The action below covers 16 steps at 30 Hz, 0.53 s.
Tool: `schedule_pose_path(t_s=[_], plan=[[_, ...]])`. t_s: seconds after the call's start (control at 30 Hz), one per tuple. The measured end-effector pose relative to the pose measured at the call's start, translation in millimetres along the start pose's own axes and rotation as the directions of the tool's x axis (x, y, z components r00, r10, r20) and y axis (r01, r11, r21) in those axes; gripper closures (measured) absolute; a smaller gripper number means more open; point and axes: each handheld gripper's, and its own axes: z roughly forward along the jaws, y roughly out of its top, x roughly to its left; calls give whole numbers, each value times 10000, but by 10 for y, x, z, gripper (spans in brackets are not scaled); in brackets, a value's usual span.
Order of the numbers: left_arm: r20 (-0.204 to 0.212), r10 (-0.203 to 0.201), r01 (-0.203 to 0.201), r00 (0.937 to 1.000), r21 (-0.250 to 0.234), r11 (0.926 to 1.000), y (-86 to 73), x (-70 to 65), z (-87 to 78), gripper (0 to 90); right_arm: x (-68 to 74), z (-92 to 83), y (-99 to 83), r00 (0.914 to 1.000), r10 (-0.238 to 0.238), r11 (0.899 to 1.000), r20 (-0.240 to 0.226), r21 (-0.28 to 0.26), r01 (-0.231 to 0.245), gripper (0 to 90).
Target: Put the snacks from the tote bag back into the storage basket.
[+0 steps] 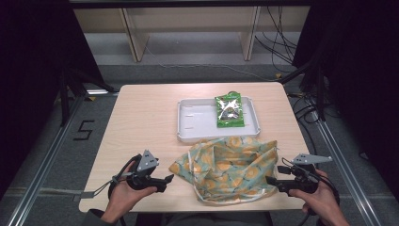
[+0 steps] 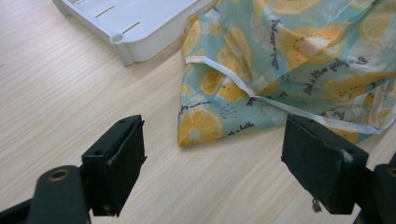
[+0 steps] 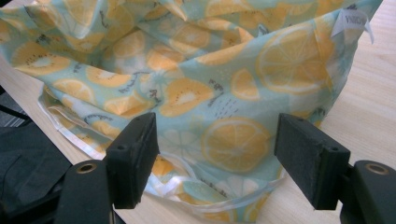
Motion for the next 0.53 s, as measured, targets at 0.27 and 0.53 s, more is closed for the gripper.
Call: schedule_pose_path(t_s=[0.27, 0.53], plan=[[61, 78, -79, 10000, 71, 9999, 0, 7, 5, 208, 14, 12, -4, 9998, 132, 9998, -134, 168, -130, 316], [74, 89, -90, 9999, 92, 9999, -1, 8, 8, 208, -15, -6, -1, 9998, -174, 9998, 66, 107, 174, 316]])
